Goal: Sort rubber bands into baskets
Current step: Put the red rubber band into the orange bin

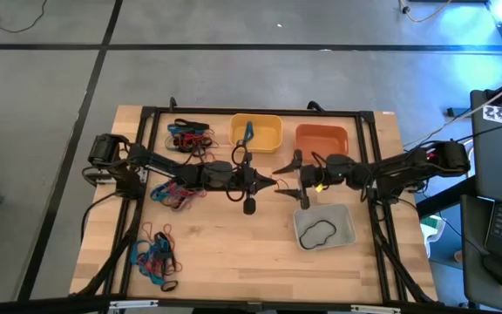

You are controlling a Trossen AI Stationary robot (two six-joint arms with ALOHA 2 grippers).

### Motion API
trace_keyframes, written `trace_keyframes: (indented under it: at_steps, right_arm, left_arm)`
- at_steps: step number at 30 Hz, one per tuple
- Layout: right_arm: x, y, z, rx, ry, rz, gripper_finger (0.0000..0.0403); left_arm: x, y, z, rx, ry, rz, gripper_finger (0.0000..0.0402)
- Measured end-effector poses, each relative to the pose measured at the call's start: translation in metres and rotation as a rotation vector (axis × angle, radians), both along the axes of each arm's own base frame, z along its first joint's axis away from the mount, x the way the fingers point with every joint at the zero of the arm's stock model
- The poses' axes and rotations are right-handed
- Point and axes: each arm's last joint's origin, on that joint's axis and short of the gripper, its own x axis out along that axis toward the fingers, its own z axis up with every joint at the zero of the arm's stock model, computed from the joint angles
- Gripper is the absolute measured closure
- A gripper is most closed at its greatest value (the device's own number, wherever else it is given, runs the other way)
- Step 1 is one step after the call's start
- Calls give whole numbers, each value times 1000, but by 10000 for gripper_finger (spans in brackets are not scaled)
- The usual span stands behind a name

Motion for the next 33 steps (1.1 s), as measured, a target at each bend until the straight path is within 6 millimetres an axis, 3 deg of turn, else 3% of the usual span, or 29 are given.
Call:
trace_keyframes:
  at_steps: [7, 18, 22, 27, 33]
  right_arm:
    - [0, 1, 4, -14, -12, 25, 195]
    - [0, 0, 3, -71, -14, 3, 390]
    - [0, 0, 3, -91, -20, -1, 383]
    - [-3, -2, 9, -95, -32, -56, 396]
    - [-20, -4, 24, -148, -5, -160, 392]
  left_arm:
    - [0, 0, 0, 0, 3, 0, 396]
    - [0, -1, -1, 1, 12, -3, 396]
    - [0, 0, -1, -10, 10, -1, 377]
    - [-2, -1, -1, 7, 33, -4, 317]
    - [-15, 0, 7, -11, 153, 1, 273]
